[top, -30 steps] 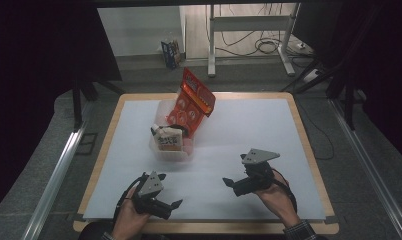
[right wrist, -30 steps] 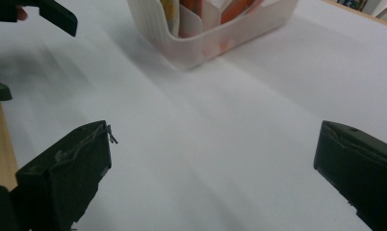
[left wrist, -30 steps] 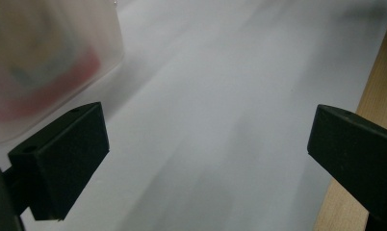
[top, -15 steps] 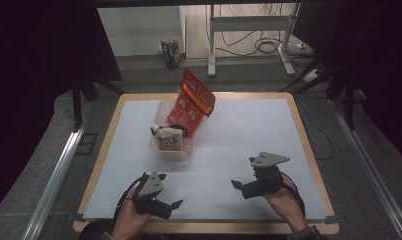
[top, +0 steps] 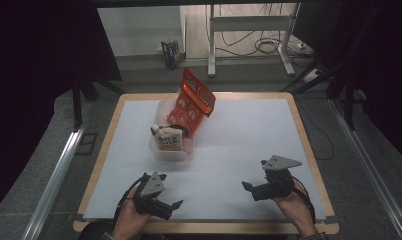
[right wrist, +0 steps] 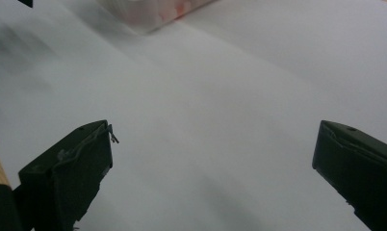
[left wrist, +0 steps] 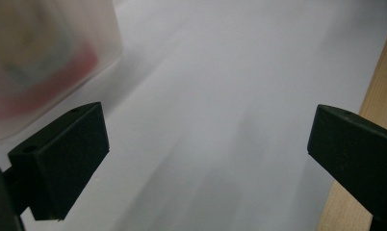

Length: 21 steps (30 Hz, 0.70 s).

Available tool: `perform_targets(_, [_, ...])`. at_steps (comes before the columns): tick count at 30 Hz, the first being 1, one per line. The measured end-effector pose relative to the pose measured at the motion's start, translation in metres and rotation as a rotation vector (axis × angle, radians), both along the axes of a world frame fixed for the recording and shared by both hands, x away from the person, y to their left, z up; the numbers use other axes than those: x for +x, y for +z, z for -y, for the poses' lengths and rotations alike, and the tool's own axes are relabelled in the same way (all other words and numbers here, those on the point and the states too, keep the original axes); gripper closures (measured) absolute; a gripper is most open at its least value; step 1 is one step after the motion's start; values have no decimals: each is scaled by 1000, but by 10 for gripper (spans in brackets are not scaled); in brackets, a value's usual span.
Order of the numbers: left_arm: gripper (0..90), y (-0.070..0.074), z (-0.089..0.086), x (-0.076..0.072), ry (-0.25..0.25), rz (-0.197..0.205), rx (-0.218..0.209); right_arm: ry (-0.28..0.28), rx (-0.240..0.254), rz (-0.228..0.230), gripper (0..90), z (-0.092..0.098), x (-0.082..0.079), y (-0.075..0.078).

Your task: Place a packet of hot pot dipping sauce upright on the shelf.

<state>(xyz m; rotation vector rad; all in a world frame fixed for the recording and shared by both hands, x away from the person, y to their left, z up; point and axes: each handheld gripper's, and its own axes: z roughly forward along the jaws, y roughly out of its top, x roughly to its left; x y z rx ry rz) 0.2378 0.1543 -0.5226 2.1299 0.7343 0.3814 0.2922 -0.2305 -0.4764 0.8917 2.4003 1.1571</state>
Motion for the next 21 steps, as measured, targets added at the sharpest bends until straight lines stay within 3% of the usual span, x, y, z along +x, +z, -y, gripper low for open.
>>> perform_targets(5, [7,0,0,0,2,1,-1,-38,14,-7,0,10,-2,-2])
perform_targets(21, [7,0,1,0,-3,1,4,-88,-27,10,1,36,-11,-6])
